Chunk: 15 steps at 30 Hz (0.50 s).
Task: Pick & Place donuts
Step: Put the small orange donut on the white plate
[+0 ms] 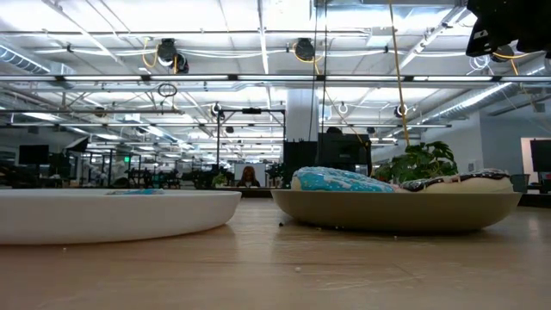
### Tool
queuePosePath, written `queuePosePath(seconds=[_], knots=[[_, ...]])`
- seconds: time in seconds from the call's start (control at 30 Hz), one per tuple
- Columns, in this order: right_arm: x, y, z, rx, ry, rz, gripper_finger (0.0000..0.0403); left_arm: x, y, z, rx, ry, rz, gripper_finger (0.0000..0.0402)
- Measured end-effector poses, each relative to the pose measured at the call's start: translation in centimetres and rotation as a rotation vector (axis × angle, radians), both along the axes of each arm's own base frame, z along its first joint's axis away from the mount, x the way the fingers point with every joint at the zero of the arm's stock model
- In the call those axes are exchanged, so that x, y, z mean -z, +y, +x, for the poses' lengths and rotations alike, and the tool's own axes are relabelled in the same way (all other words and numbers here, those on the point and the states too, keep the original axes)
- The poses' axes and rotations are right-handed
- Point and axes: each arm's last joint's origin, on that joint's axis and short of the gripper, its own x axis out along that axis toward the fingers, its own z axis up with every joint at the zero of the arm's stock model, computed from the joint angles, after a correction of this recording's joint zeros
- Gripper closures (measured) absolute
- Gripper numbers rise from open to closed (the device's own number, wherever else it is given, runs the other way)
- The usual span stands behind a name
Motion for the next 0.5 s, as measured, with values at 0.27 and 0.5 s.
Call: queuePosePath(seconds=[0.27, 0.5], knots=[[0.0, 0.0, 0.0, 0.000, 0.000, 0.000, 0.0403, -1.0, 2.2, 1.7, 0.095, 0.037, 0.092, 0.0377], [0.0, 0.0, 0.0, 0.000, 0.000, 0.000, 0.0403, -0.8, 4.7, 3.9, 0.137, 0.032, 0.154, 0.0376]])
